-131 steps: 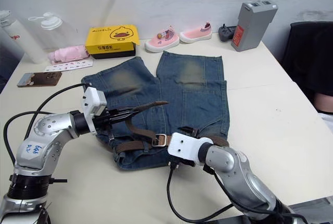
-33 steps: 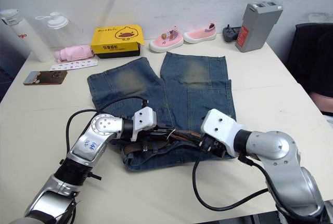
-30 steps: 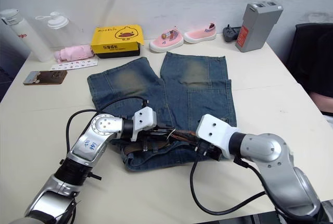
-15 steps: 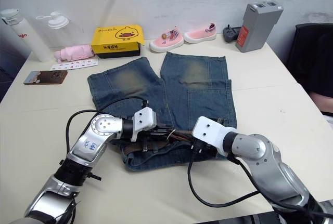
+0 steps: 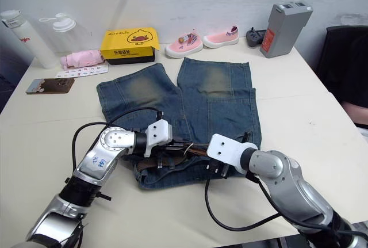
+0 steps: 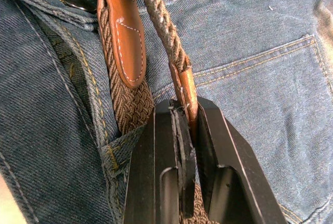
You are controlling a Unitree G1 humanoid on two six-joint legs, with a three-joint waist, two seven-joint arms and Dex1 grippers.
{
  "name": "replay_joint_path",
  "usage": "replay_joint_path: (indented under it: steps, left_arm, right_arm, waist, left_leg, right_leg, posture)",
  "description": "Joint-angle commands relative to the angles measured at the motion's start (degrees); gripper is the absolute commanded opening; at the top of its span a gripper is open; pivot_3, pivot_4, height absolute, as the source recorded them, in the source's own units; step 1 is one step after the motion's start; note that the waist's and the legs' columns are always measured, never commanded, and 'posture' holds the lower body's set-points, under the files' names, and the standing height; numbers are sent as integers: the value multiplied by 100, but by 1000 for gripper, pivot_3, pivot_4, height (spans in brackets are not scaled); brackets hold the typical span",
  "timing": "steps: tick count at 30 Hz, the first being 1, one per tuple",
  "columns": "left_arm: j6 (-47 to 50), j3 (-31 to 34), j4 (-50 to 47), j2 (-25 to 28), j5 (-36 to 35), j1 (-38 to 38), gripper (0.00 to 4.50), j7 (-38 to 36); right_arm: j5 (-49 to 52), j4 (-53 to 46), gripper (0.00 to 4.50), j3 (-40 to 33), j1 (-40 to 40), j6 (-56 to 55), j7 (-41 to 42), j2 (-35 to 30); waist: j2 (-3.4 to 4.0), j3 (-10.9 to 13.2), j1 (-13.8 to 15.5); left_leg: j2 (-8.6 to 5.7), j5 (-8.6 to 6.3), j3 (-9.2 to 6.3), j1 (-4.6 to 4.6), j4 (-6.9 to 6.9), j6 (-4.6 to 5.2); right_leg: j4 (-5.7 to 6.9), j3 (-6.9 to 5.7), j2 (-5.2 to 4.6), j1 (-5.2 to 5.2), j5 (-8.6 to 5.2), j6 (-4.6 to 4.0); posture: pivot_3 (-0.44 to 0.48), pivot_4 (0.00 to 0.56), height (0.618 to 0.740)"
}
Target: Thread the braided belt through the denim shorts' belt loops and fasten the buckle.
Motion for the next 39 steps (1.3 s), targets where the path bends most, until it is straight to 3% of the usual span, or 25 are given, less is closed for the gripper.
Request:
replay_joint_path:
  steps: [1, 5, 9, 11, 12, 15, 16, 17, 22, 29, 34, 39]
  left_arm:
    - [452, 351, -597, -33, -597, 63, 1527, -43]
    - [1611, 1192, -1123, 249, -1409, 316, 3108, 41]
    - [2406, 1811, -1479, 695, -2200, 700, 3108, -138]
    - [2526, 1908, -1535, 886, -2389, 945, 2522, -276]
    - [2440, 1842, -1503, 992, -2326, 1086, 2470, -369]
    - [1894, 1333, -1378, 1210, -1750, 1302, 1212, -425]
    - [1807, 1220, -1371, 1212, -1668, 1314, 1025, -412]
    - [1648, 1011, -1345, 1237, -1470, 1346, 493, -403]
    - [683, 260, -819, 1333, -410, 1422, 493, -240]
    - [76, 114, -612, 1445, -123, 1543, 493, -328]
    - [-127, 88, -531, 1476, -18, 1580, 493, -321]
    - [-173, 94, -567, 1466, -25, 1606, 493, -310]
  right_arm:
    - [-137, -112, 0, 40, -9, -14, -110, 25]
    - [-206, -59, 0, -125, 95, -259, -264, 56]
    - [-182, -9, 0, -350, 225, -649, -359, 70]
    - [-136, 27, 0, -453, 316, -887, -373, 72]
    - [-130, 52, 0, -504, 368, -994, -397, 67]
    - [-78, 83, 0, -698, 561, -1245, -401, 55]
    - [-52, 78, 0, -768, 625, -1284, -389, 58]
    - [-38, 65, 0, -879, 729, -1389, -396, 48]
    - [56, -72, 0, -1456, 1478, -1905, -294, -127]
    - [-157, 603, 0, -3200, 2915, -2451, -123, -813]
    - [-179, 846, 0, -3736, 2891, -2189, -201, -874]
    - [-248, 705, 0, -3496, 2657, -2074, -299, -751]
  waist:
    - [-1, 0, -2]
    - [0, 0, -10]
    - [5, -3, -20]
    - [5, -3, -21]
    - [5, -3, -7]
    - [3, -4, 5]
    - [2, -3, 14]
    - [2, -3, 20]
    - [8, -9, 2]
    - [28, -34, 5]
    - [28, -42, 6]
    - [32, -42, 23]
  left_leg:
    - [2, 0, 0, -1, 1, 0]
    - [3, 0, -2, -1, 2, 0]
    - [8, 0, -2, 3, -1, 0]
    - [8, 0, -2, 4, -1, 0]
    - [9, 0, -2, 4, -1, 0]
    - [6, -2, -5, 4, -5, 3]
    - [4, -2, -5, 3, -5, 4]
    - [0, -3, -7, -1, -6, 5]
    - [-8, -5, 2, -1, -8, 10]
    - [-5, -14, 23, -4, -5, 24]
    - [-3, -20, 26, -1, -2, 32]
    - [-5, -22, 20, -2, 7, 37]
  right_leg:
    - [3, 0, 0, -1, 0, 0]
    - [5, 0, -1, 0, 0, 0]
    - [7, 3, 1, -2, 0, -1]
    - [4, 4, -2, -2, 0, -1]
    - [2, 5, -3, -2, 0, -1]
    - [-7, 4, -24, -2, 0, -1]
    - [-7, 4, -25, -1, 0, -1]
    - [-12, 2, -31, -2, 0, 0]
    - [-11, 4, -31, -1, 2, 2]
    - [-14, 9, -31, 14, 1, 1]
    - [-15, 11, -32, 20, 1, 0]
    - [-14, 7, -44, 18, 1, 2]
  posture:
    - [0, 150, 712]
    - [0, 150, 712]
    - [0, 150, 712]
    - [0, 150, 712]
    - [0, 150, 712]
    - [0, 150, 712]
    - [0, 150, 712]
    - [0, 150, 712]
    - [0, 150, 712]
    - [0, 150, 712]
    - [0, 150, 712]
    - [0, 150, 712]
